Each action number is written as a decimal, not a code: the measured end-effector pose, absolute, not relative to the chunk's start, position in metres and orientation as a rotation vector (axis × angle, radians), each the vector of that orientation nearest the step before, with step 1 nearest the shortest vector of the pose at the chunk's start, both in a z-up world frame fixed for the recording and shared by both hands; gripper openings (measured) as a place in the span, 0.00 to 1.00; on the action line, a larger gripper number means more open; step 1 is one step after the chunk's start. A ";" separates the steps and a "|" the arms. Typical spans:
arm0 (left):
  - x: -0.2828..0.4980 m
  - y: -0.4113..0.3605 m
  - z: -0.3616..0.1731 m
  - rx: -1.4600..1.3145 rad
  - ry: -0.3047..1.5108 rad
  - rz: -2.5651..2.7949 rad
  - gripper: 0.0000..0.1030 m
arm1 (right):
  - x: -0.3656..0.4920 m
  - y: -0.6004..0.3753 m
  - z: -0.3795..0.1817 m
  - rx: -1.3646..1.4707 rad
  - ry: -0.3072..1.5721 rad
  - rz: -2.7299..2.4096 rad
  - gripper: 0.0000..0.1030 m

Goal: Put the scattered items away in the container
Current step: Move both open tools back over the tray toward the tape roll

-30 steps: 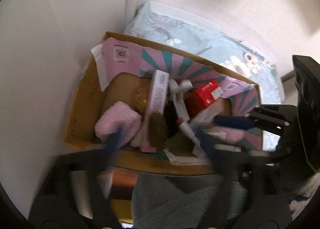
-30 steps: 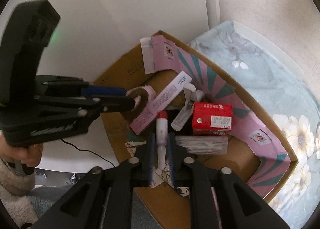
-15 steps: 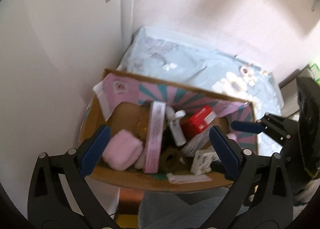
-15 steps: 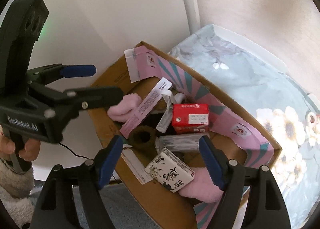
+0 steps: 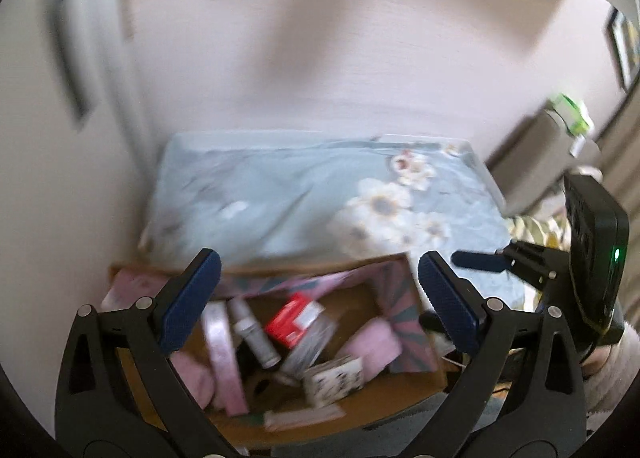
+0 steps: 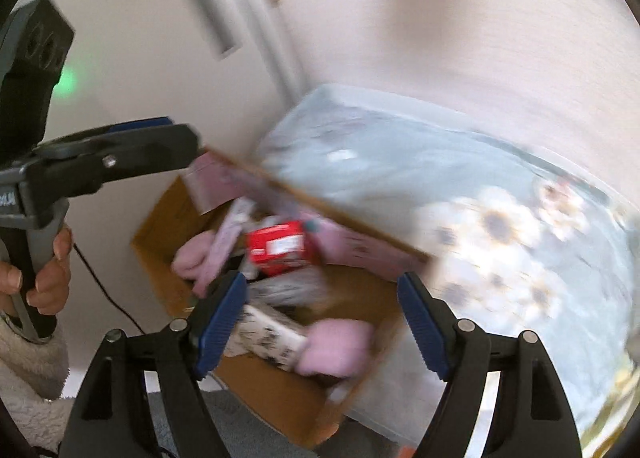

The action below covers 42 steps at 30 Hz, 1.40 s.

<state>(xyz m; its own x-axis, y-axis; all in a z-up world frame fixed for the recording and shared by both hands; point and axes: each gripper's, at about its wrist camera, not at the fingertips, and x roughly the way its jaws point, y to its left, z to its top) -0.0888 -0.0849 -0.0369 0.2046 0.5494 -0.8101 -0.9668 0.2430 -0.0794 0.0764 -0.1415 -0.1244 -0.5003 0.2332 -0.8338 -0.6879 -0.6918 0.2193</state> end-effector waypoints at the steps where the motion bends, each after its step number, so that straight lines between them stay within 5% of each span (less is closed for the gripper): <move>1: -0.077 -0.079 -0.037 -0.670 0.767 1.161 0.96 | 0.087 -0.138 -0.122 -1.086 0.741 2.176 0.73; 24: 0.128 0.006 -0.094 -0.638 0.869 1.085 0.96 | 0.261 -0.002 -0.123 -0.959 0.769 1.937 0.73; 35: 0.102 0.096 -0.184 -0.943 0.802 1.303 0.96 | 0.272 0.079 -0.182 -1.007 0.864 1.861 0.73; 42: 0.115 0.112 -0.218 -0.853 0.871 1.358 0.96 | 0.267 0.108 -0.211 -0.989 0.933 1.807 0.73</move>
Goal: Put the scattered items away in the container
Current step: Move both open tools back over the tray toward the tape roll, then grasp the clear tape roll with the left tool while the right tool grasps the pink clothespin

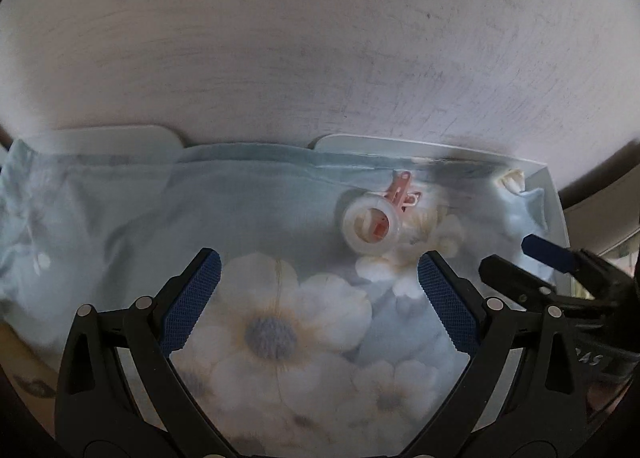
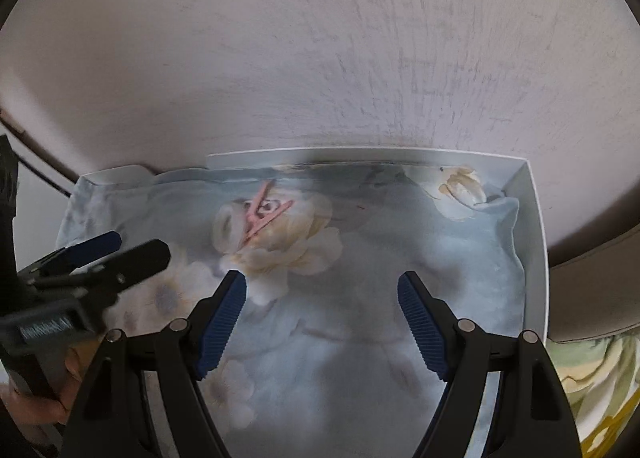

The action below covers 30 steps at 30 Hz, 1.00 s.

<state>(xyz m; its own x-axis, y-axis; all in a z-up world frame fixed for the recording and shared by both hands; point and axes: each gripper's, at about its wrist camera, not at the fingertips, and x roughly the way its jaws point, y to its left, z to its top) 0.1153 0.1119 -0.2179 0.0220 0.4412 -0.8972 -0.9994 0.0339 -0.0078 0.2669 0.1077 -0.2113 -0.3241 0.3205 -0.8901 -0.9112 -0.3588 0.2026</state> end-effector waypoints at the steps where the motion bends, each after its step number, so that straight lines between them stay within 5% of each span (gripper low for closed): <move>1: 0.118 0.113 -0.221 -0.835 0.872 1.352 0.96 | 0.268 0.110 -0.214 -0.990 0.942 1.805 0.73; 18: 0.122 0.132 -0.246 -0.751 0.836 1.316 0.93 | 0.276 0.123 -0.224 -0.966 0.978 1.888 0.73; 23: 0.122 0.131 -0.256 -0.748 0.878 1.275 0.65 | 0.269 0.133 -0.228 -0.954 1.014 1.933 0.73; 30: 0.130 0.118 -0.252 -0.663 0.950 1.239 0.40 | 0.262 0.146 -0.230 -0.809 1.152 1.928 0.73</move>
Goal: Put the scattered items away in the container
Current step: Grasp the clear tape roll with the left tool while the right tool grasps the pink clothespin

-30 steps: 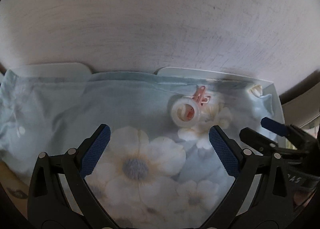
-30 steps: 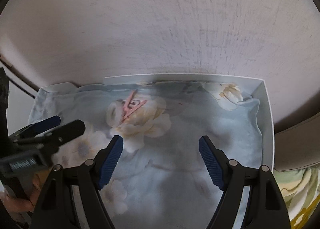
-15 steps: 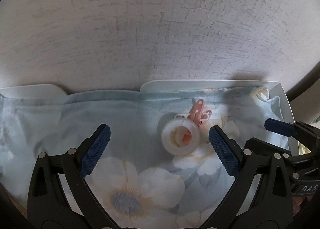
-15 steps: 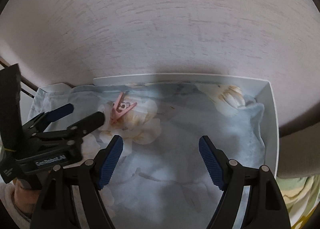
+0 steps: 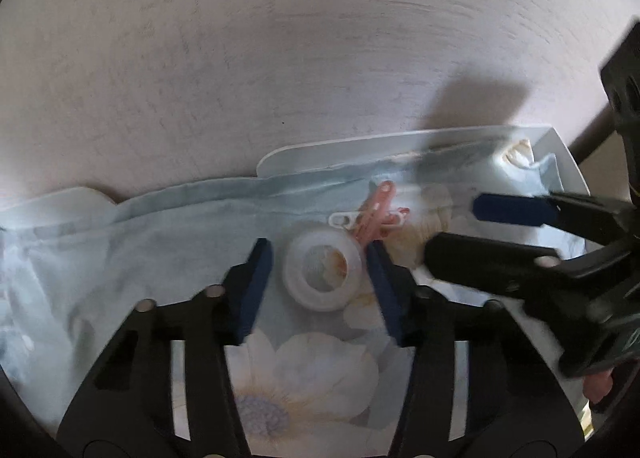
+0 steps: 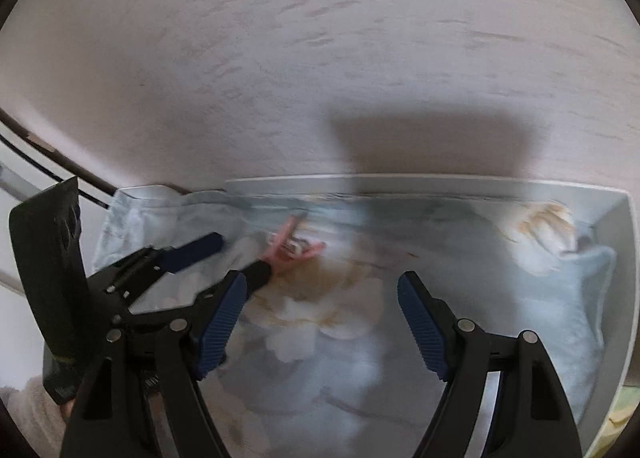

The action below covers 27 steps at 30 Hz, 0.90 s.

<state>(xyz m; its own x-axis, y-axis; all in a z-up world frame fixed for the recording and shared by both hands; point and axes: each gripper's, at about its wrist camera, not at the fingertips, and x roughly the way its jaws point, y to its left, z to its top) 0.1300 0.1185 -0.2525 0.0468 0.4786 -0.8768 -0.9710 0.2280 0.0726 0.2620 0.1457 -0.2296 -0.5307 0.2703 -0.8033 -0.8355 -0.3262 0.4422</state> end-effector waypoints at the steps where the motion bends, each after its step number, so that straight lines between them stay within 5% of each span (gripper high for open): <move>1: 0.130 0.117 -0.252 -0.658 0.962 1.238 0.40 | 0.256 0.146 -0.229 -0.818 1.142 1.946 0.73; 10: 0.109 0.112 -0.253 -0.736 0.940 1.250 0.40 | 0.225 0.156 -0.242 -0.798 1.163 2.009 0.57; 15: 0.103 0.108 -0.253 -0.752 0.936 1.248 0.40 | 0.227 0.160 -0.245 -0.769 1.162 2.008 0.31; 27: 0.084 0.108 -0.245 -0.810 0.937 1.261 0.39 | 0.221 0.156 -0.236 -0.760 1.094 2.013 0.27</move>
